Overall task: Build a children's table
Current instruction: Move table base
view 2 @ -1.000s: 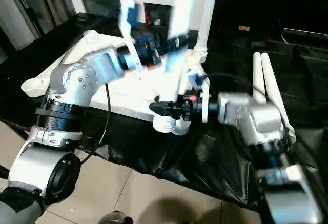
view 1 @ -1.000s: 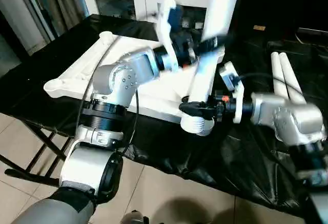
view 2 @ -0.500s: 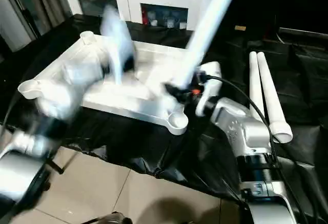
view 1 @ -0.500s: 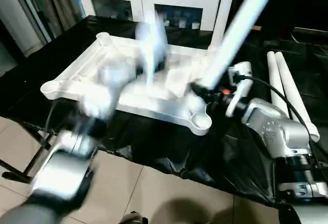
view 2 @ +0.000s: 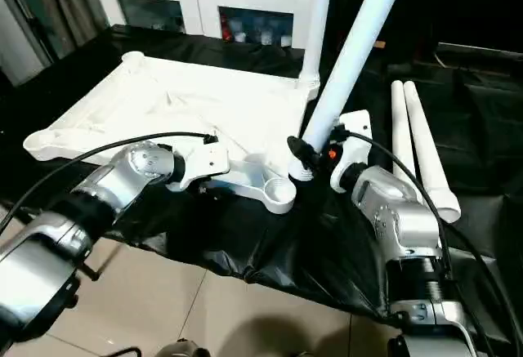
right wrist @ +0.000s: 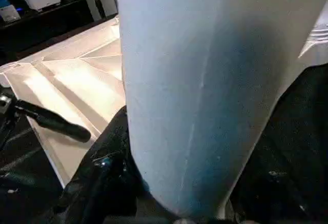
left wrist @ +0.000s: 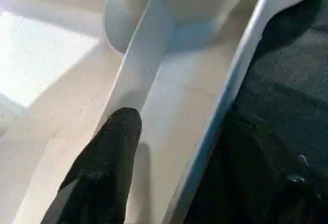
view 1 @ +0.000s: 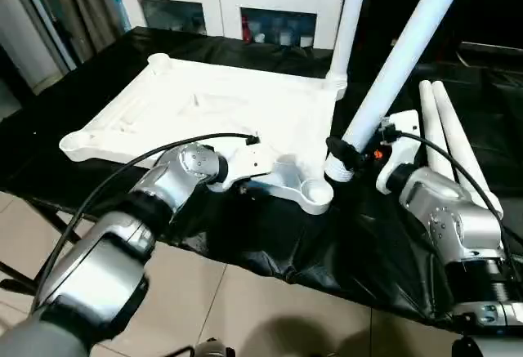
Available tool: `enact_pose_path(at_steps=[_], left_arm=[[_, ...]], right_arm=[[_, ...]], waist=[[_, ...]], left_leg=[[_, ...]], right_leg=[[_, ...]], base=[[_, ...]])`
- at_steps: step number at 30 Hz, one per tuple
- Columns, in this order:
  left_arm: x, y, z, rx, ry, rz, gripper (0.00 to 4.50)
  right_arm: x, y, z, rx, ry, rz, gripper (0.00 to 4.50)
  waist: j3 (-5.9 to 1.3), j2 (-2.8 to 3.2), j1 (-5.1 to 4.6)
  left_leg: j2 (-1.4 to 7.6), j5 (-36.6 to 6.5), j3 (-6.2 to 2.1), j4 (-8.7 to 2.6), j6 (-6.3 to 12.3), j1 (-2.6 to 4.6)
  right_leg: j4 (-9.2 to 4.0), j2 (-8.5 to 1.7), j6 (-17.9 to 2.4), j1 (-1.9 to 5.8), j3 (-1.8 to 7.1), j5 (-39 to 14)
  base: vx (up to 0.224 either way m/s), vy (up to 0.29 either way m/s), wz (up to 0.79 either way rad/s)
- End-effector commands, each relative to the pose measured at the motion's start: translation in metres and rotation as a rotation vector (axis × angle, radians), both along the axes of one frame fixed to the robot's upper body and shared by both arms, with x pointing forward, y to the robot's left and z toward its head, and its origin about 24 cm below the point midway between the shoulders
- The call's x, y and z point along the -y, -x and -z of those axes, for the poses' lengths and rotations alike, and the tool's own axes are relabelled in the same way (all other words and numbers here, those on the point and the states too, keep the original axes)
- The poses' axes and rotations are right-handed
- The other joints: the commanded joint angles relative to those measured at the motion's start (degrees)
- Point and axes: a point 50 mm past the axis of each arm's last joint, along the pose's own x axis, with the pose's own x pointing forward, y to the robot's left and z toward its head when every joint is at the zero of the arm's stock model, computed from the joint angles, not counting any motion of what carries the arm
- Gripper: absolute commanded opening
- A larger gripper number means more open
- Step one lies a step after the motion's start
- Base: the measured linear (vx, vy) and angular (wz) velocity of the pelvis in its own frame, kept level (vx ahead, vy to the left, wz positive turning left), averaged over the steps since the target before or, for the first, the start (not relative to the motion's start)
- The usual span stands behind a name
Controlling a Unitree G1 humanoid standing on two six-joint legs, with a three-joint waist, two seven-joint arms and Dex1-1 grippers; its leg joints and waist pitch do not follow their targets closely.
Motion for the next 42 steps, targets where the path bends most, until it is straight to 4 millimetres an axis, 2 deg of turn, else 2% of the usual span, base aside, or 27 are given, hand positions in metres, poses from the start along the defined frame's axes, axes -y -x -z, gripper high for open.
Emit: enact_pose_path(at_steps=[1,2,3,5,6,9,11,14,16,19,20,21,22,23,26,28,31,33,36,38,40,41,42], left_arm=[[-0.002,-0.002,-0.001,0.02,-0.019,0.0,2.68],[-0.002,-0.003,-0.001,0.018,-0.012,-0.004,2.61],[-0.002,-0.003,0.0,0.01,-0.011,-0.007,2.61],[-0.003,-0.003,0.001,0.002,-0.017,0.0,2.55],[-0.003,-0.003,0.001,-0.009,-0.008,-0.002,2.22],[-0.002,-0.001,0.002,-0.056,0.008,0.019,2.14],[-0.002,0.001,0.002,-0.093,0.003,0.053,1.79],[-0.001,0.005,0.004,-0.146,-0.006,0.106,1.64],[-0.001,0.008,0.005,-0.201,-0.008,0.14,1.36],[0.001,0.011,0.004,-0.28,-0.003,0.17,1.29],[0.001,0.012,0.004,-0.301,-0.002,0.175,1.09],[0.001,0.013,0.004,-0.326,-0.001,0.176,1.09],[0.001,0.013,0.004,-0.341,-0.001,0.177,0.89],[0.001,0.014,0.004,-0.358,0.009,0.179,0.87],[0.003,0.015,0.003,-0.397,0.041,0.185,0.81],[0.005,0.016,0.002,-0.436,0.067,0.187,0.55],[0.007,0.013,0.002,-0.442,0.111,0.119,0.32],[0.01,0.007,0.003,-0.395,0.154,0.015,0.26],[0.012,0.002,0.004,-0.336,0.223,-0.091,0.18],[0.014,0.004,0.006,-0.335,0.252,-0.096,0.1],[0.014,0.007,0.009,-0.316,0.235,-0.06,0.05],[0.015,0.01,0.011,-0.313,0.243,-0.042,0.05],[0.015,0.01,0.011,-0.313,0.243,-0.042,0.05]], right_arm=[[-0.002,0.0,-0.007,0.04,0.013,-0.002,1.91],[-0.001,0.0,-0.007,0.041,0.014,-0.002,1.91],[-0.001,0.0,-0.007,0.041,0.014,-0.004,1.91],[-0.002,0.0,-0.007,0.041,0.016,-0.006,1.91],[-0.002,0.0,-0.007,0.041,0.016,-0.007,1.91],[-0.002,0.0,-0.006,0.039,0.025,-0.014,1.91],[-0.003,0.0,-0.005,0.039,0.031,-0.023,1.91],[-0.004,0.0,-0.006,0.04,0.035,-0.034,1.91],[-0.004,0.0,-0.006,0.042,0.04,-0.037,1.91],[-0.002,-0.001,-0.006,0.043,0.056,-0.045,1.91],[-0.001,-0.001,-0.006,0.043,0.063,-0.048,1.91],[-0.001,-0.001,-0.006,0.043,0.068,-0.051,1.91],[-0.001,-0.001,-0.006,0.044,0.07,-0.053,1.91],[0.0,-0.001,-0.006,0.044,0.074,-0.055,1.91],[0.0,-0.001,-0.006,0.044,0.088,-0.07,1.91],[0.0,-0.001,-0.006,0.042,0.1,-0.088,1.91],[-0.002,0.0,-0.006,0.04,0.095,-0.099,1.91],[-0.004,0.001,-0.005,0.031,0.078,-0.099,1.91],[-0.009,0.003,-0.001,0.011,0.061,-0.087,1.91],[-0.011,0.004,0.002,0.003,0.055,-0.083,1.91],[-0.012,0.004,0.004,-0.003,0.052,-0.074,1.91],[-0.012,0.003,0.004,-0.004,0.052,-0.067,1.91],[-0.012,0.003,0.004,-0.004,0.052,-0.067,1.91]], waist=[[-5.24,-0.6,-0.19],[-5.25,-0.34,-0.19],[-5.25,-0.55,-0.17],[-5.25,-0.54,-0.1],[-5.28,-0.54,-0.08],[-5.22,-0.56,-0.06],[-5.18,-0.58,0.0],[-5.21,-0.58,-0.04],[-5.22,-0.6,0.02],[-5.2,-0.53,0.04],[-5.14,-0.57,0.09],[-5.11,-0.61,0.05],[-5.08,-0.63,0.09],[-5.02,-0.43,0.11],[-5.04,-0.56,0.02],[-5.08,-0.48,0.07],[-5.17,-0.52,-0.01],[-5.15,-0.49,-0.06],[-5.25,-0.77,-0.43],[-5.18,-0.98,-0.96],[-5.17,-0.82,-1.32],[-5.22,-1.27,-1.63],[-5.18,-1.03,-1.54]], left_leg=[[2.08,-3.63,-0.87,-3.57,3.7,0.66],[2.15,-3.54,-0.93,-3.55,3.7,0.67],[1.92,-3.69,-0.81,-3.5,3.98,0.65],[2.09,-3.52,-0.87,-3.53,4.15,0.66],[2.09,-3.55,-0.84,-3.5,4.23,0.69],[2.07,-3.87,-0.82,-3.52,4.26,0.7],[2.15,-3.8,-0.85,-3.6,4.19,0.69],[2.15,-3.65,-0.84,-3.55,4.43,0.67],[2.24,-3.17,-0.84,-3.55,4.68,0.66],[2.32,-3.37,-0.82,-3.56,4.75,0.69],[2.29,-3.59,-0.76,-3.59,4.66,0.71],[2.27,-3.61,-0.74,-3.59,4.6,0.72],[2.21,-3.96,-0.69,-3.57,4.58,0.74],[2.19,-4.3,-0.74,-3.59,4.6,0.68],[2.19,-4.39,-0.73,-3.62,4.55,0.72],[2.15,-4.14,-0.73,-3.56,4.74,0.66],[2.22,-3.71,-0.79,-3.48,5.19,0.64],[2.14,-3.99,-0.71,-3.42,5.23,0.66],[1.85,-3.59,-0.83,-3.41,5.53,0.32],[1.65,-3.23,-0.83,-3.43,5.86,0.13],[1.61,-3.11,-0.83,-3.41,6.22,0.17],[1.59,-2.69,-0.72,-3.4,6.44,0.14],[1.74,-2.83,-0.81,-3.45,6.41,0.33]], right_leg=[[-3.97,-5.36,-6.36,4.37,3.49,-10.85],[-3.89,-5.4,-6.57,4.33,3.49,-10.58],[-4.11,-5.38,-6.54,4.42,3.44,-10.74],[-3.99,-5.39,-6.83,4.35,3.46,-10.53],[-4.0,-5.42,-6.91,4.31,3.46,-10.41],[-4.09,-5.46,-7.08,4.32,3.44,-11.01],[-4.07,-5.57,-7.12,4.33,3.48,-11.29],[-3.97,-5.58,-7.73,4.36,3.5,-10.16],[-3.86,-5.65,-8.01,4.36,3.55,-9.62],[-3.76,-5.69,-8.65,4.33,3.58,-9.11],[-3.84,-5.76,-8.73,4.37,3.56,-9.8],[-3.88,-5.69,-8.68,4.37,3.57,-10.05],[-3.95,-5.77,-8.63,4.43,3.58,-10.68],[-4.1,-5.79,-8.46,4.44,3.52,-11.56],[-4.17,-5.67,-8.27,4.47,3.46,-12.0],[-4.08,-5.65,-8.52,4.52,3.45,-11.48],[-4.0,-5.63,-8.83,4.55,3.42,-10.45],[-4.03,-5.53,-9.07,4.53,3.34,-10.5],[-4.13,-5.5,-8.64,4.87,3.13,-10.92],[-4.25,-5.36,-8.19,4.95,3.05,-11.13],[-4.44,-5.32,-7.85,4.84,3.03,-11.58],[-4.41,-5.15,-7.81,4.81,3.07,-11.13],[-4.34,-5.32,-7.96,4.68,3.11,-11.34]], base=[[0.0,0.0,0.0],[0.0,0.0,0.0],[0.0,0.0,0.0],[0.0,0.0,0.0],[0.0,0.0,0.0],[0.0,0.0,0.0],[0.0,0.0,0.0],[0.0,0.0,0.0],[0.0,0.0,0.0],[0.0,0.0,0.0],[0.0,0.0,0.0],[0.0,0.0,0.0],[0.0,0.0,0.0],[0.0,0.0,0.0],[0.0,0.0,0.0],[0.0,0.0,0.0],[0.0,0.0,0.0],[0.0,0.0,0.0],[0.0,0.0,0.0],[0.0,0.0,0.0],[0.0,0.0,0.0],[0.0,0.0,0.0],[0.0,0.0,0.0]])
